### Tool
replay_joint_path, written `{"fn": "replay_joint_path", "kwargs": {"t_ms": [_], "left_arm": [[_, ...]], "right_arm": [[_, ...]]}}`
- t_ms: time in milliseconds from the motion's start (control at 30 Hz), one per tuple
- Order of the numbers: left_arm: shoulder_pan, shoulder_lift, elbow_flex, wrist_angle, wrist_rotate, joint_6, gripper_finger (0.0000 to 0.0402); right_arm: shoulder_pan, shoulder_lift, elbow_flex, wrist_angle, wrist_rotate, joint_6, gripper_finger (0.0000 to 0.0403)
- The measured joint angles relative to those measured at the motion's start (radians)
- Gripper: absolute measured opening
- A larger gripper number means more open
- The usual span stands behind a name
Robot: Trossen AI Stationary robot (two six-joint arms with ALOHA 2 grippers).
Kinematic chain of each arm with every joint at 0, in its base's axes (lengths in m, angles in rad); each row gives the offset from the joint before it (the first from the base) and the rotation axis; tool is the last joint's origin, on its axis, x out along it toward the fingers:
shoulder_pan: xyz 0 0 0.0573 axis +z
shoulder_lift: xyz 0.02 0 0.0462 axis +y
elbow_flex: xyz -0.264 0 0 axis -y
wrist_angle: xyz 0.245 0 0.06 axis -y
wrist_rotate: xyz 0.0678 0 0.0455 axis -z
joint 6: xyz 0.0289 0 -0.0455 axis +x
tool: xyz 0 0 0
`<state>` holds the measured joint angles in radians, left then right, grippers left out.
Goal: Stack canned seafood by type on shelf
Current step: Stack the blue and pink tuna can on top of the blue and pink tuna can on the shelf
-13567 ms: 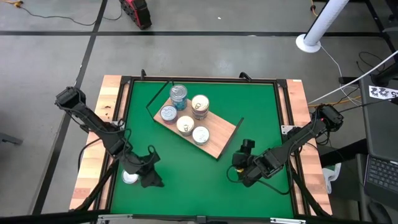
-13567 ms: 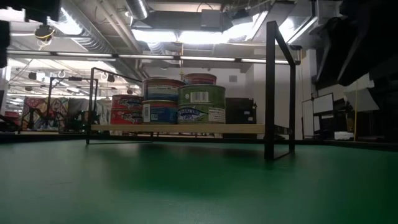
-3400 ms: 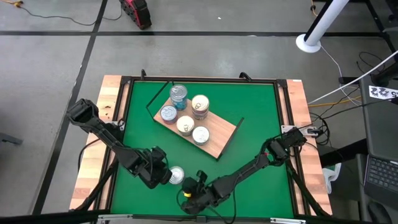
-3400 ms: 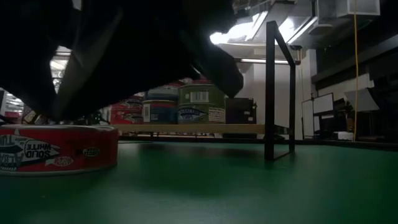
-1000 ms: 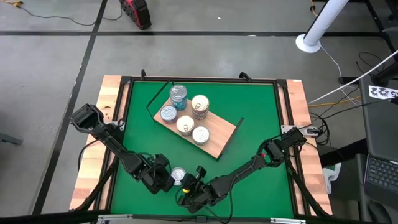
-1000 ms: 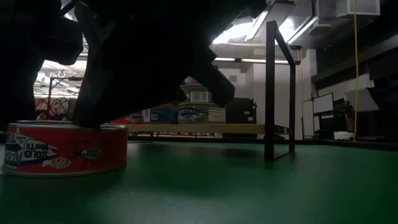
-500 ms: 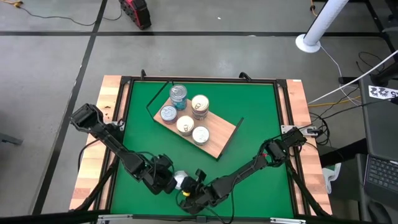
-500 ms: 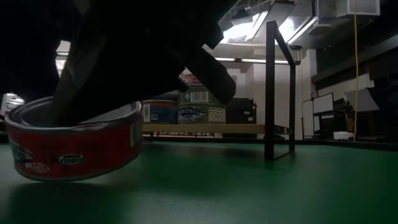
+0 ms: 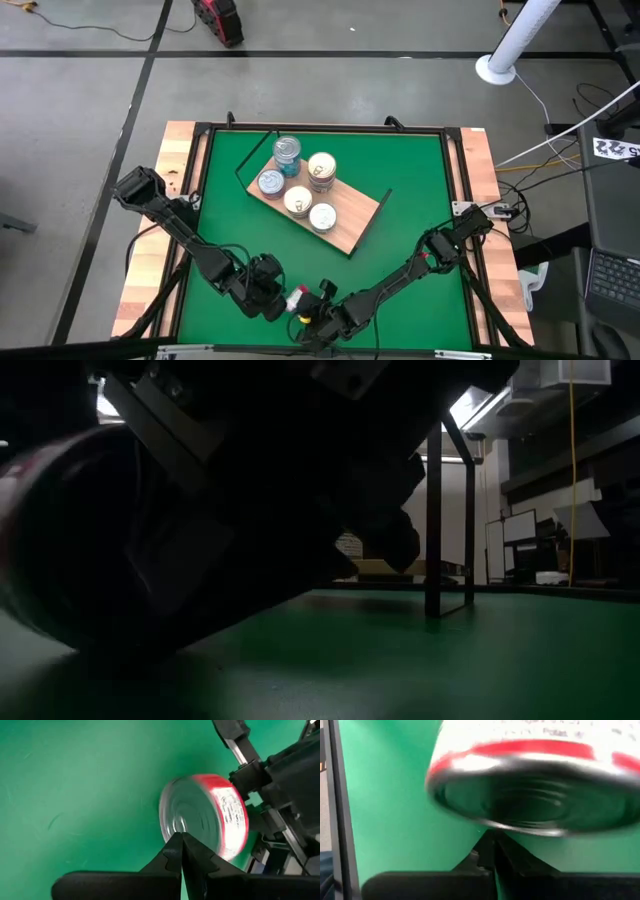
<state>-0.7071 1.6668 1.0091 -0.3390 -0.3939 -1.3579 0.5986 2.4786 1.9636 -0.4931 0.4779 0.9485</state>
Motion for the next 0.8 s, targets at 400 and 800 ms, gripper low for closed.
{"fn": "replay_joint_path", "kwargs": {"t_ms": [400,800], "left_arm": [[-0.019,0.001,0.001,-0.005,0.005,0.059,0.0],[-0.013,0.001,0.001,-0.016,0.311,0.265,0.0068]], "right_arm": [[-0.003,0.0,0.002,-0.008,0.008,0.023,0.0007],[-0.003,-0.002,0.002,-0.006,0.008,0.023,0.0007]]}}
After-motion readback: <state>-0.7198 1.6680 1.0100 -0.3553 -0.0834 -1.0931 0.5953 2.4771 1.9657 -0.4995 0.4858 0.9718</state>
